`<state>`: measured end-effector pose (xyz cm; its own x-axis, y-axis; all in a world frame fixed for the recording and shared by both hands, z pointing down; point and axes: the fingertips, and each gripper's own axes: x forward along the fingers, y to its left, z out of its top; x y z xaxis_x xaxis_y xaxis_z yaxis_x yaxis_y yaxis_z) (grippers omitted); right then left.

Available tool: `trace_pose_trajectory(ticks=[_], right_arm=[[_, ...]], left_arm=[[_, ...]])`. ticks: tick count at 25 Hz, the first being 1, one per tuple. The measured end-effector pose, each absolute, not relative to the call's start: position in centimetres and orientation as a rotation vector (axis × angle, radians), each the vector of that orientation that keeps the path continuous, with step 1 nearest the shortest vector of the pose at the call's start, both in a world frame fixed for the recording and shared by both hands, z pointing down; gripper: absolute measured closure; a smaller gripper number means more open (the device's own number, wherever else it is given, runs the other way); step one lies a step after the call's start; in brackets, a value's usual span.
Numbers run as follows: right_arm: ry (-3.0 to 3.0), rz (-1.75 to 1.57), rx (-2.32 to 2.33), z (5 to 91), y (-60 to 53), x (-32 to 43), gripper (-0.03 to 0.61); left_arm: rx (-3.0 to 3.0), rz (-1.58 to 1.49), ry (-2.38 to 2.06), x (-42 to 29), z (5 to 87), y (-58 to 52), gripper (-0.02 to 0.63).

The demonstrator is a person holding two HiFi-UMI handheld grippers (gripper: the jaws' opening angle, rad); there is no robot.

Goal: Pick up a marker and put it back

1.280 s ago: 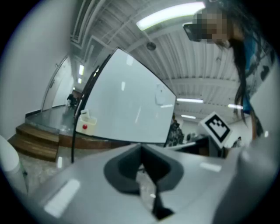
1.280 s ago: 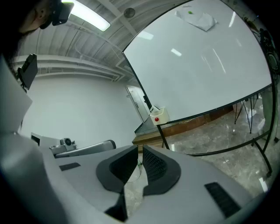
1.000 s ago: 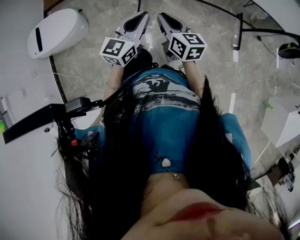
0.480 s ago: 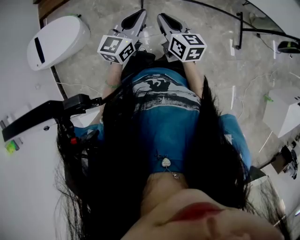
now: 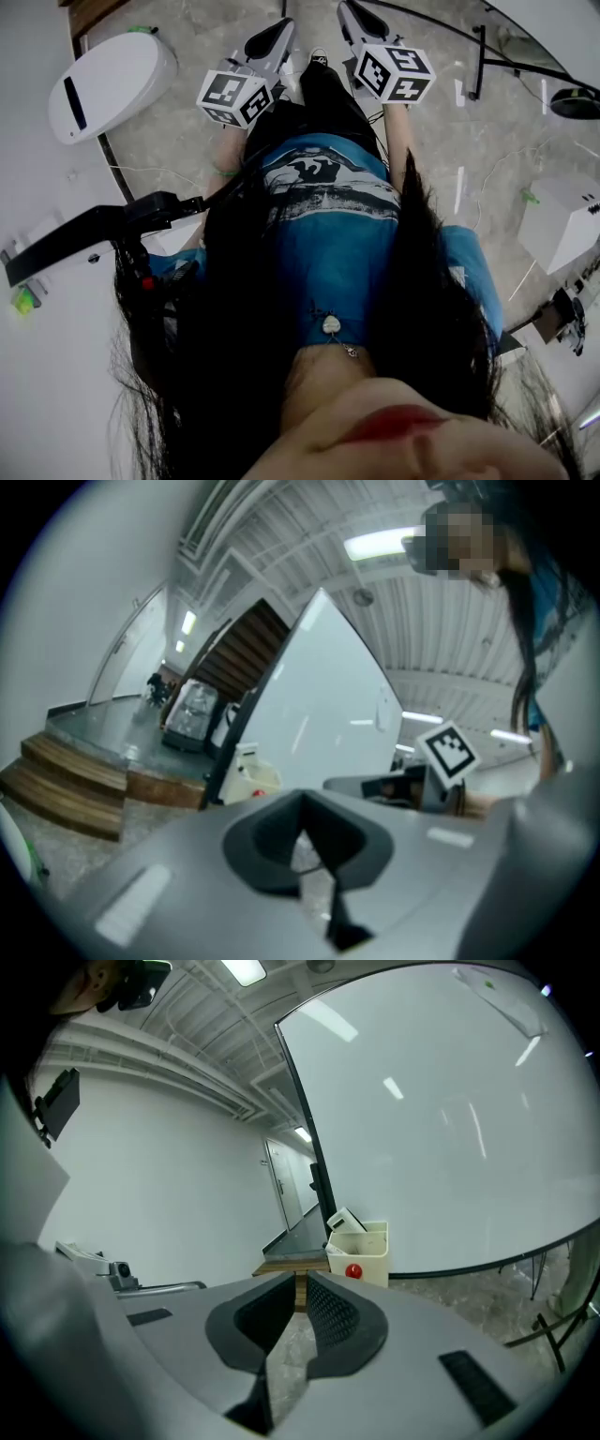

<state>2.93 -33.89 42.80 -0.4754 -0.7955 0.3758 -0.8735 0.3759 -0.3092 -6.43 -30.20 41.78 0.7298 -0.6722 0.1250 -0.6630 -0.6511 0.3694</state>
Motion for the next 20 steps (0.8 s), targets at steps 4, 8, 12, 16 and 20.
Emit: trace_pose_trajectory(ticks=[4, 8, 12, 16, 20], right_arm=[[-2.521, 0.623, 1.447, 41.5, -38.6, 1.6, 0.54], [-2.557, 0.56, 1.321, 41.3, -41.5, 0.1, 0.538], [-2.551, 0.442, 1.19, 41.6, -43.4, -1.6, 0.538], [-2.479, 0.299, 1.041, 42.6, -43.7, -3.4, 0.497], [-2.441, 0.247, 0.929, 43.7, -43.6, -4.7, 0.48]], left_arm=[[2.526, -0.057, -1.128, -8.1, 41.0, -33.1, 0.611], [2.51, -0.083, -1.218, -9.4, 40.3, -35.4, 0.611], [2.498, -0.116, -1.291, -10.3, 39.5, -37.4, 0.611], [2.49, -0.13, -1.327, -10.9, 39.2, -38.0, 0.611], [2.477, -0.133, -1.361, -11.6, 39.2, -38.3, 0.612]])
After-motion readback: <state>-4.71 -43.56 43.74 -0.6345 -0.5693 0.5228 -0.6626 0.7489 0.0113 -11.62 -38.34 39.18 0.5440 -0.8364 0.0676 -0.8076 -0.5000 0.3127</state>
